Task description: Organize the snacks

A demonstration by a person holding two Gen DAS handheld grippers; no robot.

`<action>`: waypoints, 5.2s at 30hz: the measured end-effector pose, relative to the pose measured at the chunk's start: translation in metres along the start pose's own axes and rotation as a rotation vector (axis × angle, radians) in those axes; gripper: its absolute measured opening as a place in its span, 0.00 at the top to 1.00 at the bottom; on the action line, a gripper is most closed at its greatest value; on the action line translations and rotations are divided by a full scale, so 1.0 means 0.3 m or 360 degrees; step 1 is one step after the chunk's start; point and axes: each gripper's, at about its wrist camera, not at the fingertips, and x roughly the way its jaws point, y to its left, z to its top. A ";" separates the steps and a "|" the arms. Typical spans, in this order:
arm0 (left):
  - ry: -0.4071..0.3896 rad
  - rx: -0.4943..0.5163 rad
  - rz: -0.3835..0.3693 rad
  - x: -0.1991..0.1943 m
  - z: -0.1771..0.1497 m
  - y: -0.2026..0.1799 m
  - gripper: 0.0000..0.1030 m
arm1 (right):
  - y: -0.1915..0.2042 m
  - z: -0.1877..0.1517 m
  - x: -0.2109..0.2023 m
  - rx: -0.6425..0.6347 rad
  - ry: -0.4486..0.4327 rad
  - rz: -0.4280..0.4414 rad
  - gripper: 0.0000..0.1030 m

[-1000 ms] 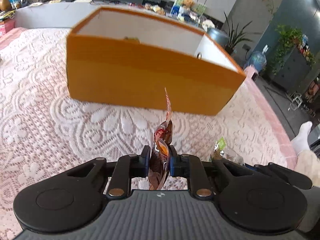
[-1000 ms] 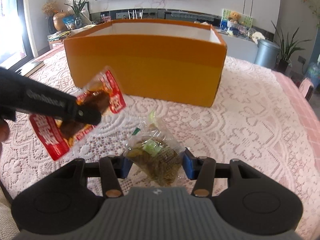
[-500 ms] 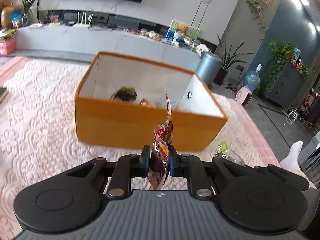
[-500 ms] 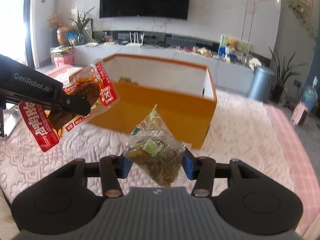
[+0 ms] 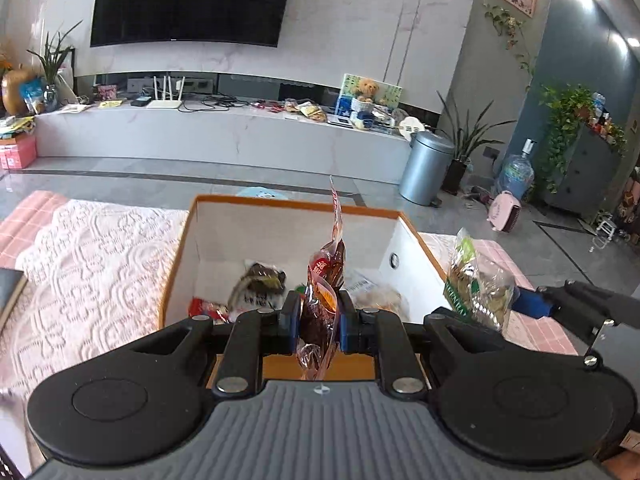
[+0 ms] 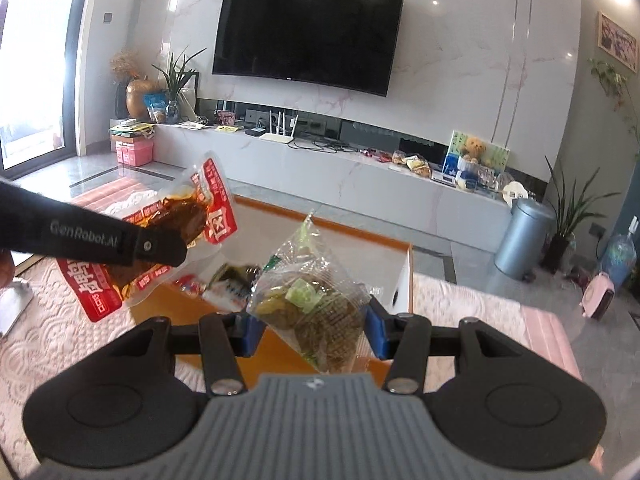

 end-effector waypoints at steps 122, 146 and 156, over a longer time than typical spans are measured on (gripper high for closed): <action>0.0135 0.0230 0.0433 -0.008 -0.264 -0.026 0.14 | 0.048 -0.195 -0.093 0.0377 0.0057 -0.0253 0.03; 0.0108 0.0224 0.0427 -0.031 -0.241 -0.037 0.14 | 0.063 -0.188 -0.127 0.0324 0.0009 -0.0265 0.03; 0.0119 0.0220 0.0419 -0.030 -0.245 -0.037 0.14 | 0.066 -0.191 -0.125 0.0314 0.0006 -0.0233 0.03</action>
